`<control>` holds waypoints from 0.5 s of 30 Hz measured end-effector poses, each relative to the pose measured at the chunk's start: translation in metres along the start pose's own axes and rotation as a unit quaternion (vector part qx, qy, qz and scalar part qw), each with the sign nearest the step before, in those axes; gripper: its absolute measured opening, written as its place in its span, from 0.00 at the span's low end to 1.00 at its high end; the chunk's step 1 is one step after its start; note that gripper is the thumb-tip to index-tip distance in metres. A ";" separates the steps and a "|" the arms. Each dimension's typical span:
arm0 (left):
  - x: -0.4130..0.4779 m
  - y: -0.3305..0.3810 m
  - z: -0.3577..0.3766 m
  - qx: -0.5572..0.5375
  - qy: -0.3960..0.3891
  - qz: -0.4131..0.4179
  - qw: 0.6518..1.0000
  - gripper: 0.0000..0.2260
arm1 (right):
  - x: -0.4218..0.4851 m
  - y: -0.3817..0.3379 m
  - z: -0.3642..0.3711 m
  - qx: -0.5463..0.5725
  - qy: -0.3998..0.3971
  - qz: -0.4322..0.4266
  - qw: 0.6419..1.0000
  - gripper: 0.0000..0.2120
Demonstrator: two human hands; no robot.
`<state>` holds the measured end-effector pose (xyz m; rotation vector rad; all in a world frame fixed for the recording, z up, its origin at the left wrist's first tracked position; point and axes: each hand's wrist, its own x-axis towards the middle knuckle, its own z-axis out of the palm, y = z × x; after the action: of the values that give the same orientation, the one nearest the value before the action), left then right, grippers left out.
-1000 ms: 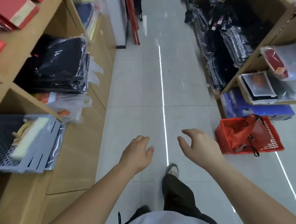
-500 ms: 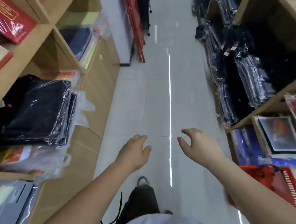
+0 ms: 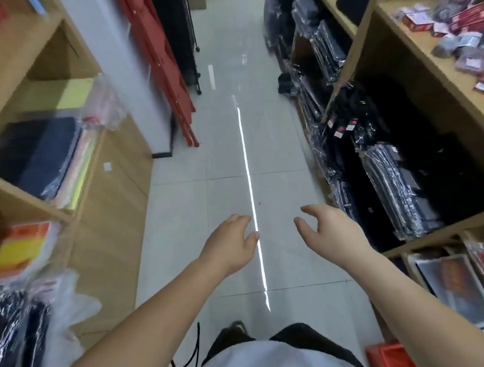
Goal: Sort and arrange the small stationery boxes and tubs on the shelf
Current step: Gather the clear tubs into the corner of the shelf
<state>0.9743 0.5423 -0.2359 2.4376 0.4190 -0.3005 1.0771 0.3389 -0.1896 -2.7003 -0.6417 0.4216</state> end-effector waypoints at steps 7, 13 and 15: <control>0.163 0.043 -0.025 0.013 -0.015 0.044 0.999 0.25 | 0.135 0.050 -0.046 -0.027 0.032 0.020 0.999 0.22; 0.303 0.095 -0.055 0.013 0.022 0.052 0.998 0.25 | 0.271 0.098 -0.092 -0.058 0.059 -0.016 0.996 0.21; 0.343 0.111 -0.070 0.011 0.029 0.056 0.998 0.25 | 0.313 0.110 -0.112 -0.058 0.064 -0.020 0.996 0.20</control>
<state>1.3393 0.5797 -0.2277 2.4850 0.3036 -0.1877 1.4262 0.3673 -0.1956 -2.7906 -0.7040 0.2055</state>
